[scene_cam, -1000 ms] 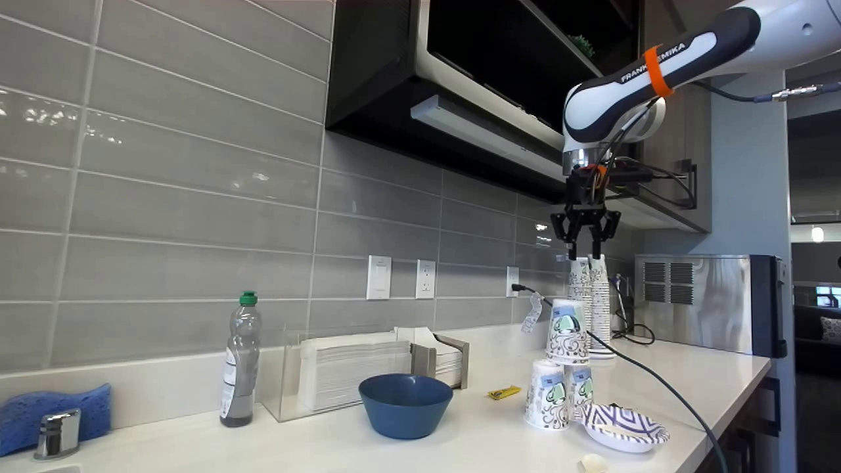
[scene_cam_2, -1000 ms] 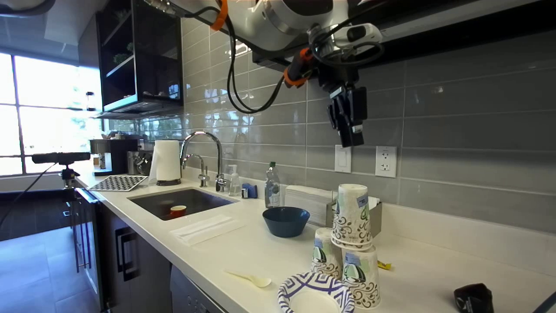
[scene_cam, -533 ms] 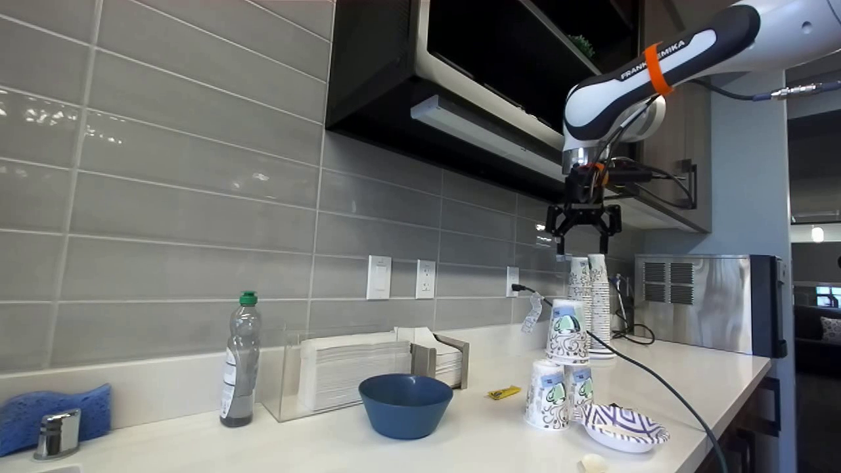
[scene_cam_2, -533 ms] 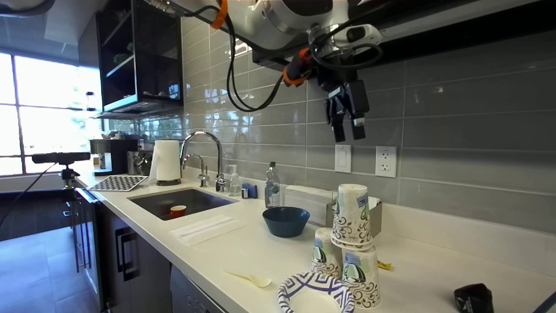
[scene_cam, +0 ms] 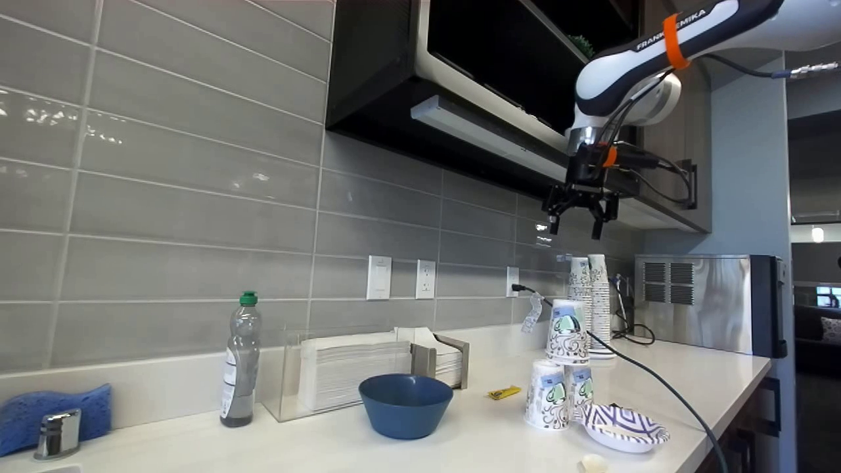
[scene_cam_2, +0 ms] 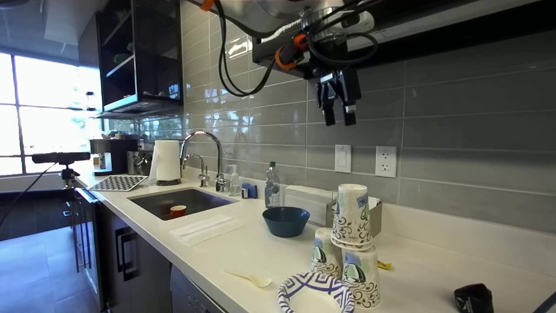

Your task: Pick up the second paper cup from the left and put it on the two cups to the right, pick up the paper cup furthest to the left and put it on the paper cup above two paper cups

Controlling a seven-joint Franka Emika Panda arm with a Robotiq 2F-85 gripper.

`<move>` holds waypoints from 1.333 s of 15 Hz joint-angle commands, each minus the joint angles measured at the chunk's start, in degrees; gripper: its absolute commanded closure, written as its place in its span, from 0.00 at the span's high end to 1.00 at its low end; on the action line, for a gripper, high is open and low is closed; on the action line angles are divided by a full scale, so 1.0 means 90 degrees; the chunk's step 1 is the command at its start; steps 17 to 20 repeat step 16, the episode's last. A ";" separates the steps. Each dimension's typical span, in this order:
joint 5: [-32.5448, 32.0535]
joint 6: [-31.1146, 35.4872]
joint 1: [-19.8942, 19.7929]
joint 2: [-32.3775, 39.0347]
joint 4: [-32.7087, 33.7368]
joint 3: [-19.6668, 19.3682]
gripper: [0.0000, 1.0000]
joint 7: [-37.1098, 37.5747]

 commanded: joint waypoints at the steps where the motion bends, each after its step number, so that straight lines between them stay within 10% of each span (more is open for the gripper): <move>1: 0.0204 0.0229 0.0037 -0.0671 -0.0536 -0.0041 1.00 -0.0498; 11: 0.0092 0.0617 0.0092 -0.2389 -0.2156 -0.0048 1.00 -0.1836; 20: 0.0037 0.0455 0.0044 -0.2246 -0.1966 0.0000 1.00 -0.1721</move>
